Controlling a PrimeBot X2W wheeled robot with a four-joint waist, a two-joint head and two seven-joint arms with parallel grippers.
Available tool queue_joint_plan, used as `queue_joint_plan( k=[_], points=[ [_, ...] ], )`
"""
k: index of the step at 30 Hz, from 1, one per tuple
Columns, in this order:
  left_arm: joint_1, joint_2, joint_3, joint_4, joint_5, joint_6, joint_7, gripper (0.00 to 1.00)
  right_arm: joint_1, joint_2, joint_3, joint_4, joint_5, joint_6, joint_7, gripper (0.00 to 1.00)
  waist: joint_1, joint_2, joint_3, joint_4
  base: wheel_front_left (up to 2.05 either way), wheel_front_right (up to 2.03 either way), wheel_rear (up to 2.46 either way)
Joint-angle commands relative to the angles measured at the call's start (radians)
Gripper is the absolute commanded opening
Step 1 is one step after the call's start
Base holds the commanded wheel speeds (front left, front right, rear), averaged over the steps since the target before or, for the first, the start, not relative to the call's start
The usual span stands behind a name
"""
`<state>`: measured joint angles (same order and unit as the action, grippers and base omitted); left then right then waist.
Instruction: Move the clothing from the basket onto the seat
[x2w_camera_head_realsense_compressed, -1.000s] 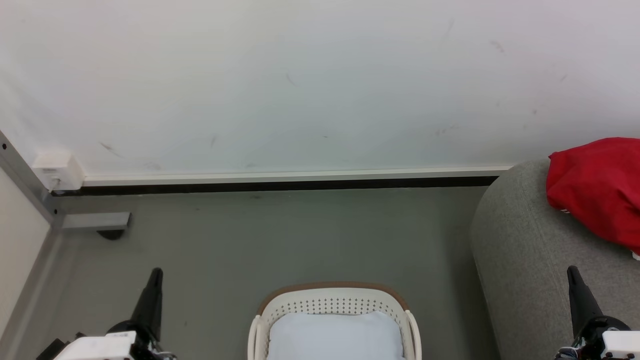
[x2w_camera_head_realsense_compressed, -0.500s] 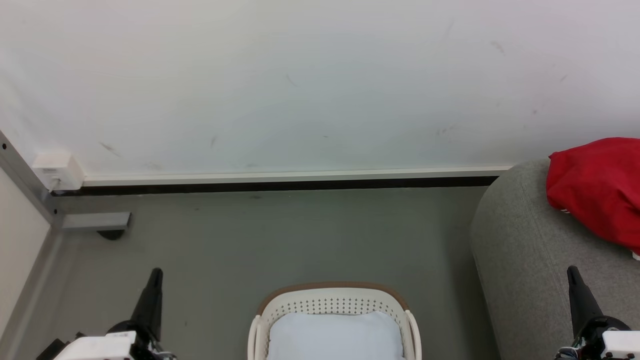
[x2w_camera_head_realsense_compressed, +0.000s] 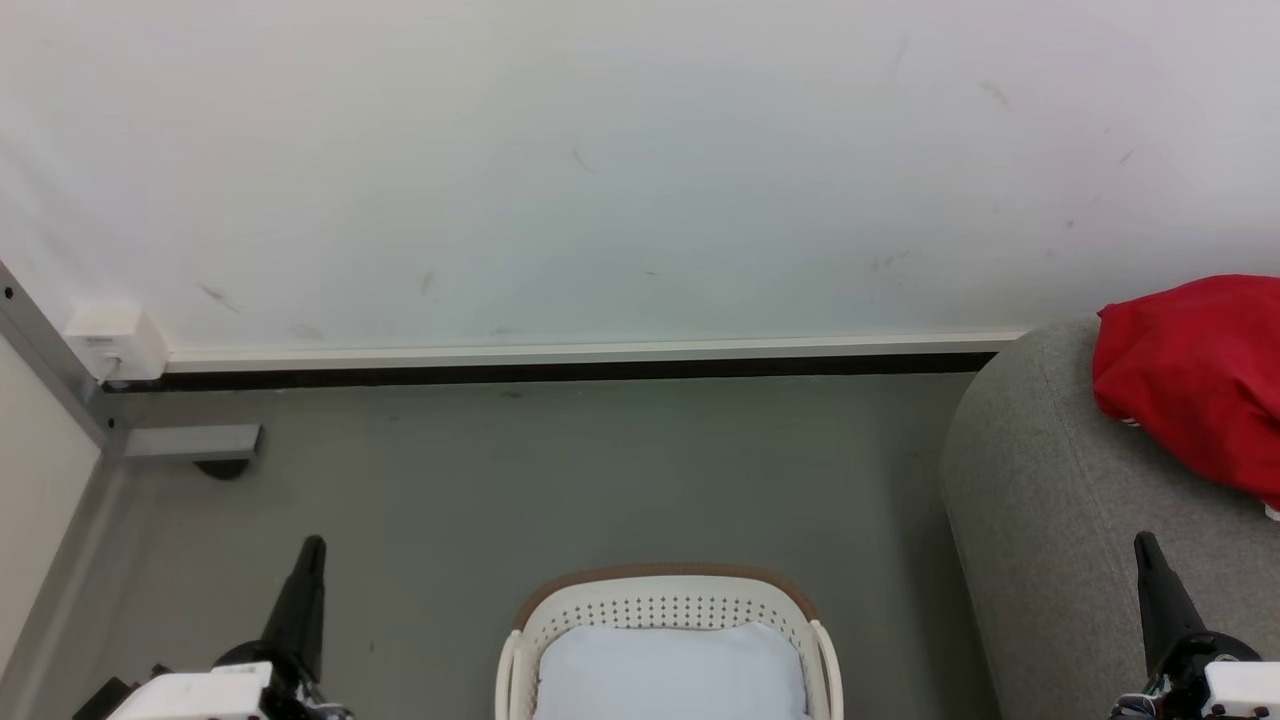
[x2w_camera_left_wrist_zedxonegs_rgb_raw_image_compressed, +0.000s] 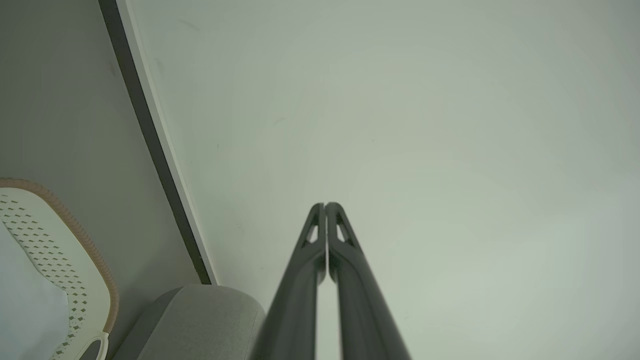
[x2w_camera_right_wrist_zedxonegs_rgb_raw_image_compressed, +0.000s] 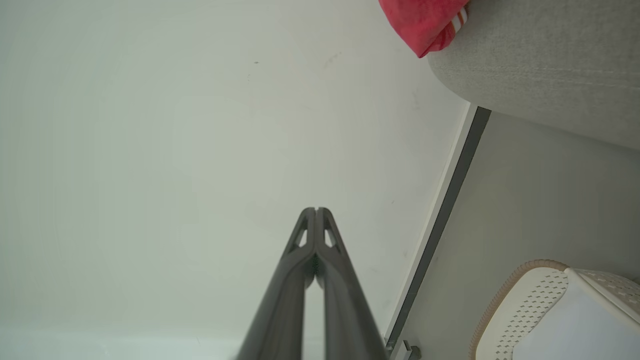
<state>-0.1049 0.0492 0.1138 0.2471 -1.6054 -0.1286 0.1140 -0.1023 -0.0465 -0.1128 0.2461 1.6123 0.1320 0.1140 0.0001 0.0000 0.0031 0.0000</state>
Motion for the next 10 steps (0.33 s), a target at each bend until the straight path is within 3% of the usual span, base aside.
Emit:
queue_joint_plan(
  k=[1, 10],
  points=[
    [-0.009, 0.002, 0.002, -0.004, -0.014, -0.005, 0.004, 0.00, -0.012, -0.007, -0.004, -0.004, 0.001, -0.002, 0.003, 0.00, -0.0001, 0.0000, 0.000, 0.000, 0.00, 0.00, 0.00],
    [-0.009, 0.002, 0.002, -0.004, -0.014, -0.005, 0.004, 0.00, -0.012, -0.007, -0.004, -0.004, 0.001, -0.002, 0.003, 0.00, -0.0001, 0.0000, 0.000, 0.000, 0.00, 0.00, 0.00]
  ],
)
